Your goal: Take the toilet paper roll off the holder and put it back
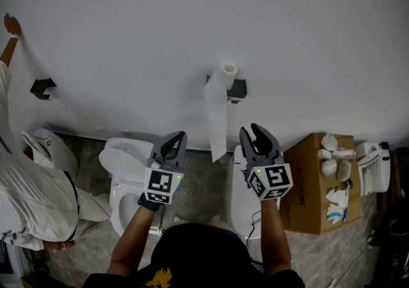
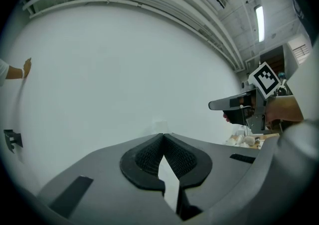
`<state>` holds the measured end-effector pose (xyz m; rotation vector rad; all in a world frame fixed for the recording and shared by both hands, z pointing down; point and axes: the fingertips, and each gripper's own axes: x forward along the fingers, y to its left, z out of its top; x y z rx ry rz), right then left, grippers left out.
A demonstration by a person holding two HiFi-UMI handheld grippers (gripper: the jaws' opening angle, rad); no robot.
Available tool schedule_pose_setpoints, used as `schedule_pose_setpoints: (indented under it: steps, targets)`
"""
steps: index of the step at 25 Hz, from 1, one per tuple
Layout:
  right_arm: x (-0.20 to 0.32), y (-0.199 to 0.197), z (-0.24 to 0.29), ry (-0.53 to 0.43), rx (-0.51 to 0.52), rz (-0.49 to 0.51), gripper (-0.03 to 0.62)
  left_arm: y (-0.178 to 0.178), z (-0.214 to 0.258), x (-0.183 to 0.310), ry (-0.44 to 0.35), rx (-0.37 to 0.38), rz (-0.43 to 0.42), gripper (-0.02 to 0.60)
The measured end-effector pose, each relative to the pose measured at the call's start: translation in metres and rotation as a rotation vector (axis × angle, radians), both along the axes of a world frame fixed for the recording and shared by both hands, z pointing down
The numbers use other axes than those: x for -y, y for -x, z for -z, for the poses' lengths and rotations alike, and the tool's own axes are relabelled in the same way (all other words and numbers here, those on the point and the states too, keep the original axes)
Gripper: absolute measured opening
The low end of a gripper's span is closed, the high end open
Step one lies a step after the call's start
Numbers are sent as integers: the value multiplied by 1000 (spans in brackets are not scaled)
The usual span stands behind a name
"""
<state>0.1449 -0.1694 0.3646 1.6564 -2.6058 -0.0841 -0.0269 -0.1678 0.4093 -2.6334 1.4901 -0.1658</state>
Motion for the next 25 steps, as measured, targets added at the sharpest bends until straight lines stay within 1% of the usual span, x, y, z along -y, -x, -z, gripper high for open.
schedule_pose_setpoints:
  steps: [5, 15, 22, 25]
  targets:
    - [1, 7, -3, 4, -4, 7, 106, 6, -2, 2, 1, -5, 0, 18]
    - [6, 10, -6, 6, -3, 18, 41, 9, -4, 4, 8, 9, 2, 18]
    - [5, 10, -7, 8, -11, 30, 3, 0, -5, 3, 9, 12, -14, 18]
    - [4, 11, -9, 16, -1, 42, 2, -1, -4, 3, 9, 11, -16, 18]
